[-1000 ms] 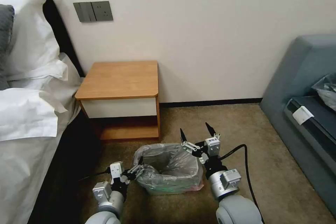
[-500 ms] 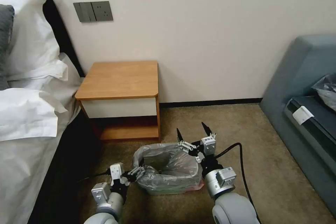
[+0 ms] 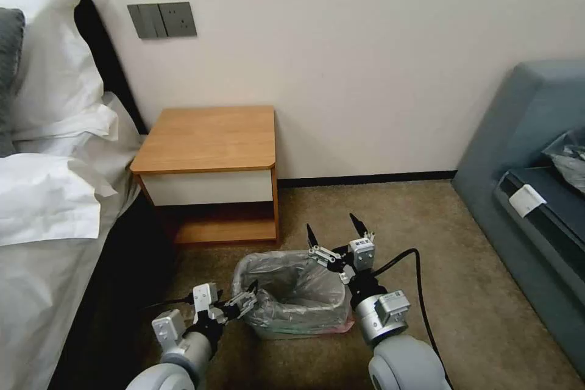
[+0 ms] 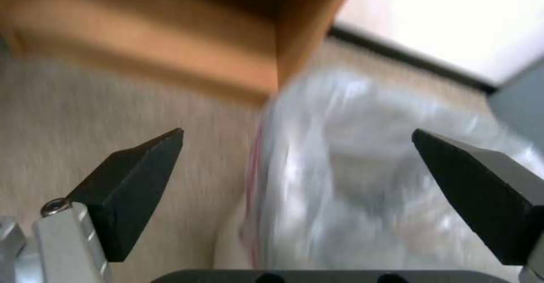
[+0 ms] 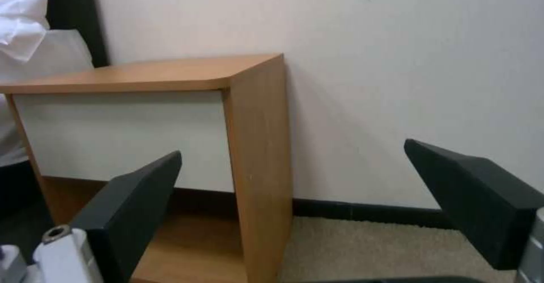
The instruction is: Pick up the garbage bag from the table and place it over the trash can.
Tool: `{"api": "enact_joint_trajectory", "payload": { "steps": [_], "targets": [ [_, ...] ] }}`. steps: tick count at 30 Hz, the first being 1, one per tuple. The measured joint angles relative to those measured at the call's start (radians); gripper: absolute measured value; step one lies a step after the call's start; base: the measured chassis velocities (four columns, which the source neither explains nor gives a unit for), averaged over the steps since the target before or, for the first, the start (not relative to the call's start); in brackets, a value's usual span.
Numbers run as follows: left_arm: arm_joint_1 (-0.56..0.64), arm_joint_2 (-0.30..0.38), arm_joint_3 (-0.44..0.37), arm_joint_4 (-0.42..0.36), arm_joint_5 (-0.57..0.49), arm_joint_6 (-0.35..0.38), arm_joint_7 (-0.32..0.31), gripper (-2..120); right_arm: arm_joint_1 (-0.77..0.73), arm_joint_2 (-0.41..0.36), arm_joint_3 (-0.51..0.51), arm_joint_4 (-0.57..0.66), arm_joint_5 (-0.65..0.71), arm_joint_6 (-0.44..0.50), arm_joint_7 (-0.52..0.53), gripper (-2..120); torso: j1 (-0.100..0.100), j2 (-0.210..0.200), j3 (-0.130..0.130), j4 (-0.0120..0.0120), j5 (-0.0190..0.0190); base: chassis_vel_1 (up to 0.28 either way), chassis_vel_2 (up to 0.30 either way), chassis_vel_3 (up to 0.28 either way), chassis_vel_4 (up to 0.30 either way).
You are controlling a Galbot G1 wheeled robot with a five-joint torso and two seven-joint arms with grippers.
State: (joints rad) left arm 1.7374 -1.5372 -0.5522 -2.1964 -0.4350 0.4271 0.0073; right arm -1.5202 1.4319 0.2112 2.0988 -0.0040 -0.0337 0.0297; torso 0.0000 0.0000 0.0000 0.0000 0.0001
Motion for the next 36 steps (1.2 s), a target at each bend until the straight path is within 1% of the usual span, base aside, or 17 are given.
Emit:
{"api": "enact_joint_trajectory", "payload": {
  "steps": [1,2,3,4,6,7,8,10,12,13,16,17,20,36],
  "targets": [
    [-0.005,-0.002,0.002,0.011,0.017,-0.064,0.005,100,0.002,0.002,-0.001,-0.002,-0.001,0.003,0.0,100,0.0,0.0,0.0,0.0,0.0,0.0,0.0,0.0,0.0],
    [-0.021,-0.007,0.0,0.054,0.049,-0.203,0.017,100,0.002,0.007,-0.002,-0.008,-0.008,0.013,0.0,100,0.0,0.0,0.0,0.0,0.0,0.0,0.0,0.0,0.0],
    [-0.031,-0.01,-0.002,0.083,0.077,-0.283,0.026,100,-0.001,0.013,-0.002,-0.012,-0.015,0.023,0.001,100,0.0,0.0,0.0,0.0,-0.0004,0.0,0.0,0.0,0.0],
    [-0.031,-0.01,-0.002,0.083,0.077,-0.283,0.026,100,-0.001,0.013,-0.002,-0.012,-0.015,0.023,0.001,100,0.0,0.0,0.0,0.0,-0.0004,0.0,0.0,0.0,0.0],
    [-0.05,-0.011,-0.007,0.142,0.133,-0.439,0.046,100,-0.014,0.03,-0.002,-0.027,-0.03,0.051,0.008,100,0.0,0.0,0.0,-0.0001,-0.0003,0.0,0.0,0.0,0.0],
    [-0.056,-0.009,-0.01,0.164,0.161,-0.495,0.052,100,-0.022,0.04,0.007,-0.04,-0.042,0.069,0.009,100,0.0,0.0,0.0,0.0,-0.0003,0.0,0.0,0.0,0.0],
    [-0.058,-0.006,-0.012,0.175,0.175,-0.518,0.054,100,-0.026,0.046,0.017,-0.052,-0.056,0.086,0.009,100,0.0,0.0,0.0,0.0,-0.0003,0.0,0.0,0.0,0.0],
    [-0.058,-0.003,-0.013,0.179,0.18,-0.527,0.055,100,-0.028,0.05,0.026,-0.06,-0.065,0.098,0.008,100,0.0,0.0,0.0,0.0,-0.0002,0.0,0.0,0.0,0.0],
    [-0.057,0.006,-0.018,0.189,0.191,-0.558,0.054,100,-0.04,0.06,0.061,-0.091,-0.087,0.131,0.002,100,0.0,0.0,0.0,-0.0001,-0.0001,0.0,0.0,0.0,0.0],
    [-0.057,0.006,-0.018,0.189,0.191,-0.558,0.054,100,-0.04,0.06,0.061,-0.091,-0.087,0.131,0.002,100,0.0,0.0,0.0,-0.0001,-0.0001,0.0,0.0,0.0,0.0],
    [-0.053,0.012,-0.021,0.199,0.217,-0.598,0.048,100,-0.056,0.064,0.082,-0.102,-0.072,0.145,-0.002,100,0.0,0.0,0.0,0.0,0.0,0.0,0.0,0.0,0.0],
    [-0.053,0.012,-0.021,0.199,0.217,-0.598,0.048,100,-0.056,0.064,0.082,-0.102,-0.072,0.145,-0.002,100,0.0,0.0,0.0,0.0,0.0,0.0,0.0,0.0,0.0],
    [-0.055,0.011,-0.022,0.208,0.249,-0.631,0.046,100,-0.058,0.071,0.094,-0.105,-0.082,0.152,-0.009,100,0.0,0.0,0.0,-0.0001,-0.0001,0.0,0.0,0.0,0.0],
    [-0.055,0.01,-0.022,0.208,0.251,-0.629,0.044,100,-0.058,0.071,0.094,-0.105,-0.084,0.151,-0.01,100,0.0,0.0,0.0,0.0,-0.0001,0.0,0.0,0.0,0.0]
  ]
}}
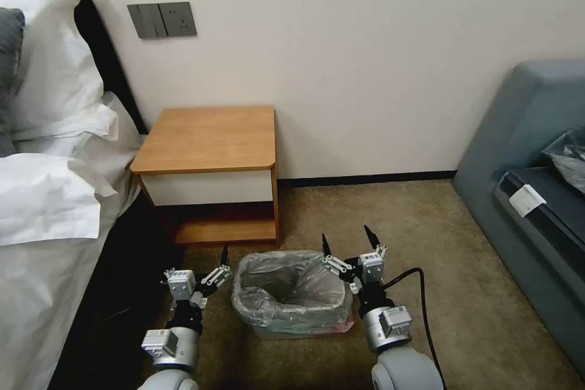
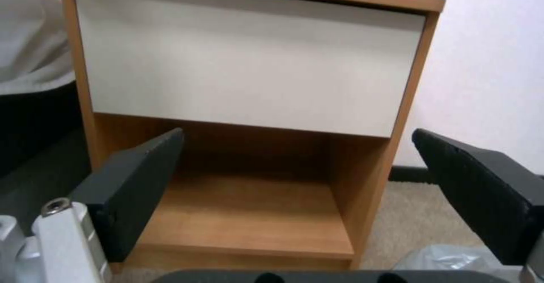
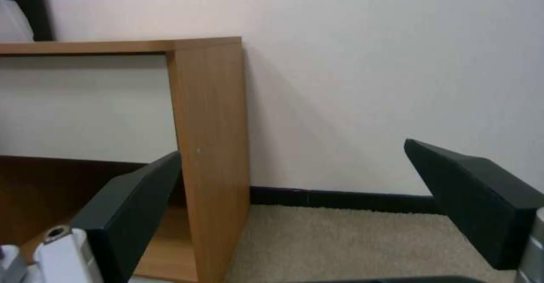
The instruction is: Pick up the garbage bag from the table and place it over the trash can.
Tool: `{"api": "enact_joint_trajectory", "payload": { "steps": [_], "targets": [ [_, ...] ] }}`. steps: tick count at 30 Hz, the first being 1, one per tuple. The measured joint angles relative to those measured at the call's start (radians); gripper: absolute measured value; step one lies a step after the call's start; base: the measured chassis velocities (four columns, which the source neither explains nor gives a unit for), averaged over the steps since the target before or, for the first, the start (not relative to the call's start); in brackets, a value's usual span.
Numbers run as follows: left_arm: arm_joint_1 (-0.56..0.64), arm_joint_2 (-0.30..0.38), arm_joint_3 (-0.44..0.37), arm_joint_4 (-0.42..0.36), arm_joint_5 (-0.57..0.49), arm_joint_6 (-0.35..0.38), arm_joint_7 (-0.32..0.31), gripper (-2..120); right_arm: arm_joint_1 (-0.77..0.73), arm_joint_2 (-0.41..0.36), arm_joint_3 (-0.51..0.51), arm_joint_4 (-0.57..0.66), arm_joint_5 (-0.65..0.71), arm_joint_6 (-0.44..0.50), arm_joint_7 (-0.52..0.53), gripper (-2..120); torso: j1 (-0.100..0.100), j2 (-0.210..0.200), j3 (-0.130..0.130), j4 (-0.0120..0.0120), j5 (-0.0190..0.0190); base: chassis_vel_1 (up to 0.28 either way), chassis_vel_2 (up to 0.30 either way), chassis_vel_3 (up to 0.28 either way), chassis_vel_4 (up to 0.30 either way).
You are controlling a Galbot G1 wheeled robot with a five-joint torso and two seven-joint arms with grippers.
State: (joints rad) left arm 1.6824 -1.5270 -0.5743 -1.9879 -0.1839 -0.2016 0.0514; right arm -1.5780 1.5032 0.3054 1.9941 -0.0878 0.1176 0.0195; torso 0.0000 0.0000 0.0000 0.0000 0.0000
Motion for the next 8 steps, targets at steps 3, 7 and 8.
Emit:
{"api": "enact_joint_trajectory", "payload": {
  "steps": [3,7,8],
  "targets": [
    [0.0,0.0,0.0,0.0,0.0,0.001,0.0,100,0.0,0.0,0.0,0.0,0.0,0.0,0.0,100,0.0,0.0,0.0,0.0,0.0,0.0,0.0,0.0,0.0],
    [0.0,0.0,0.0,0.0,-0.001,0.003,-0.001,100,0.0,0.0,0.0,0.0,0.0,-0.001,0.0,100,0.0,0.0,0.0,0.0,0.0,0.0,0.0,0.0,0.0],
    [0.0,0.0,0.0,0.0,-0.001,0.003,-0.001,100,0.0,0.0,0.0,0.0,0.0,-0.001,0.0,100,0.0,0.0,0.0,0.0,0.0,0.0,0.0,0.0,0.0]
  ]
}}
